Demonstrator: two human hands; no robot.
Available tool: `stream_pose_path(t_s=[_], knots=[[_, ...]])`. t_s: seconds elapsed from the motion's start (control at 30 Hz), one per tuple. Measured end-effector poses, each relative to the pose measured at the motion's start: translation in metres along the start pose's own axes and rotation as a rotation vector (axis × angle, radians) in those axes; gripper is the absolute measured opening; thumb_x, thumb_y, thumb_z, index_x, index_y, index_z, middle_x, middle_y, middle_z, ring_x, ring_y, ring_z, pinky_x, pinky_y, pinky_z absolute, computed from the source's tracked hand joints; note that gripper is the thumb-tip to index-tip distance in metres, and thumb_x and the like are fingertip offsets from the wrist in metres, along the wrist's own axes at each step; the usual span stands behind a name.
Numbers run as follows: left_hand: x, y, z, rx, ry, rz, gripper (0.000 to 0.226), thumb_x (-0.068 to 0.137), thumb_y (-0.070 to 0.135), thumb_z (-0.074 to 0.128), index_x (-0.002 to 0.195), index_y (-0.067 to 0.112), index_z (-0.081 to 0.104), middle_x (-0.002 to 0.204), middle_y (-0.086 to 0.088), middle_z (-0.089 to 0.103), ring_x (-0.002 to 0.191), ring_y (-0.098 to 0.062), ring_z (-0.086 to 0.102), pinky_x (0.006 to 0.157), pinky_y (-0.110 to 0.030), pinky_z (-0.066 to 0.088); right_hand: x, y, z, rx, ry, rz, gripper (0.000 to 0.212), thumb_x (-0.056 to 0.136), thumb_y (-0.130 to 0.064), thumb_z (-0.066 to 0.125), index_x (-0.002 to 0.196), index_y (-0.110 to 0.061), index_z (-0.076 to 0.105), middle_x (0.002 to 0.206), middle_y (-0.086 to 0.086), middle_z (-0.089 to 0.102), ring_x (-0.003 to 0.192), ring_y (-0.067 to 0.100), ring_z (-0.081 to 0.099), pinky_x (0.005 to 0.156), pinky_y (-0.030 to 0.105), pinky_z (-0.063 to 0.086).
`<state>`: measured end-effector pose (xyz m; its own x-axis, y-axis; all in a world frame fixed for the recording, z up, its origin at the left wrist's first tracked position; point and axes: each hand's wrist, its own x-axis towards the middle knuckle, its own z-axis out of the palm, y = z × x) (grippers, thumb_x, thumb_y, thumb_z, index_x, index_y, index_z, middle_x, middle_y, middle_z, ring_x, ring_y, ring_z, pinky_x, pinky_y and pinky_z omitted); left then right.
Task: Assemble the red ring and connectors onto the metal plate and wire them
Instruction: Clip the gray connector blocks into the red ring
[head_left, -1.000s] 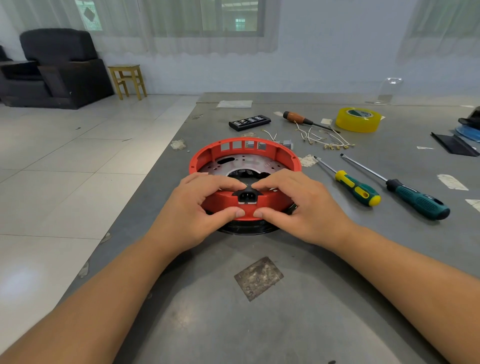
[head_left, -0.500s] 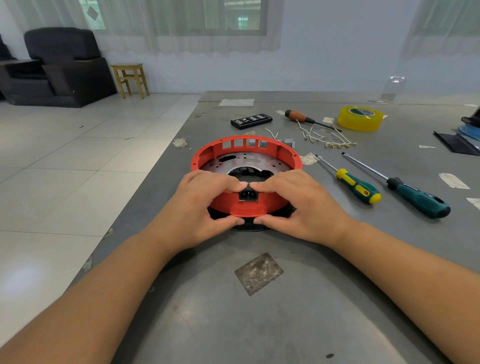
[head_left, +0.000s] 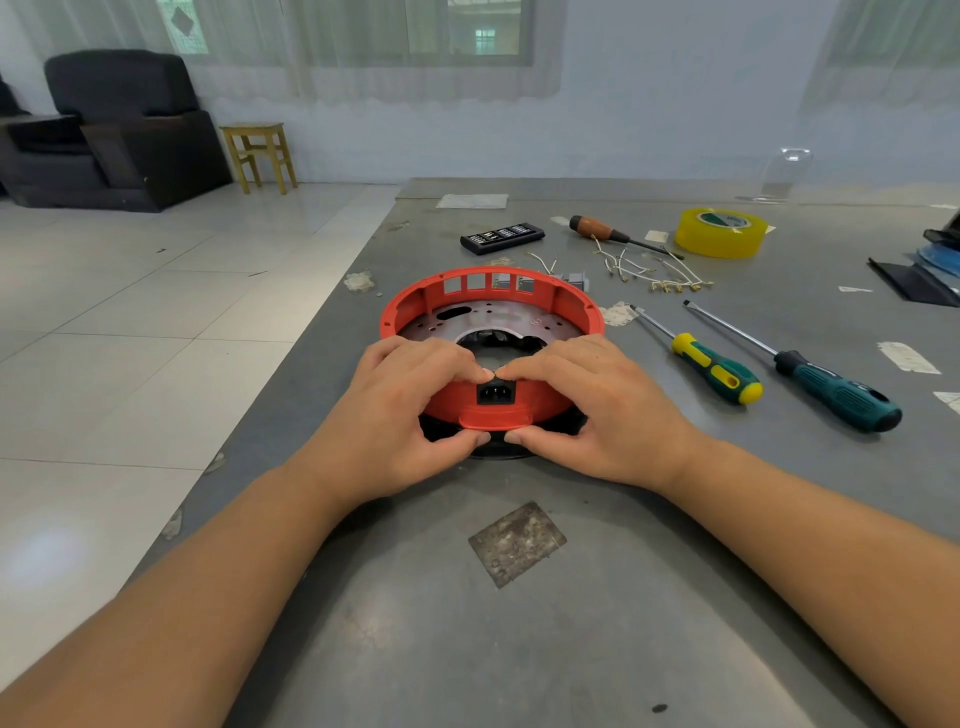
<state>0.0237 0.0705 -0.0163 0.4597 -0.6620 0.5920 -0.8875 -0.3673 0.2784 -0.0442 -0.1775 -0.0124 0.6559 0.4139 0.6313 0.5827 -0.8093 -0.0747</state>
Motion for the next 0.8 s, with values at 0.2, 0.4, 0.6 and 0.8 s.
stream_pose_path(t_s=[0.2,0.4,0.6,0.8], knots=[[0.0001,-0.0008,-0.0021,-0.034,0.013,-0.002,0.046,0.082,0.046,0.078,0.123,0.033,0.064,0.130,0.015,0.065,0.128,-0.006,0.058,0.114,-0.047,0.036,0.0004,0.0009,-0.0003,0.021,0.030,-0.017,0.047,0.084,-0.038,0.083,0.123,-0.015,0.070,0.110,0.000,0.072,0.104,0.019,0.066,0.094,0.041,0.049],[0.0006,0.0035,-0.0040,-0.040,0.031,-0.023,0.045,0.080,0.048,0.075,0.120,0.027,0.071,0.122,0.019,0.069,0.118,-0.004,0.062,0.113,-0.048,0.038,0.0008,-0.0001,0.0011,0.011,0.013,-0.007,0.048,0.086,-0.043,0.079,0.126,-0.017,0.067,0.108,-0.001,0.070,0.102,0.018,0.064,0.091,0.042,0.048],[-0.0002,0.0044,-0.0037,-0.034,0.041,-0.030,0.046,0.081,0.049,0.074,0.121,0.026,0.072,0.121,0.018,0.069,0.117,-0.005,0.062,0.114,-0.045,0.038,-0.0016,-0.0018,0.0039,0.004,-0.011,0.015,0.048,0.091,-0.048,0.071,0.129,-0.021,0.063,0.112,-0.003,0.067,0.104,0.016,0.060,0.095,0.038,0.045],[-0.0004,0.0061,-0.0029,-0.012,0.040,-0.014,0.043,0.083,0.045,0.079,0.122,0.029,0.067,0.119,0.022,0.065,0.119,0.005,0.054,0.117,-0.039,0.033,-0.0021,0.0006,-0.0017,-0.021,-0.078,0.044,0.063,0.092,-0.065,0.062,0.139,-0.024,0.054,0.124,-0.006,0.063,0.120,0.012,0.055,0.109,0.034,0.037]])
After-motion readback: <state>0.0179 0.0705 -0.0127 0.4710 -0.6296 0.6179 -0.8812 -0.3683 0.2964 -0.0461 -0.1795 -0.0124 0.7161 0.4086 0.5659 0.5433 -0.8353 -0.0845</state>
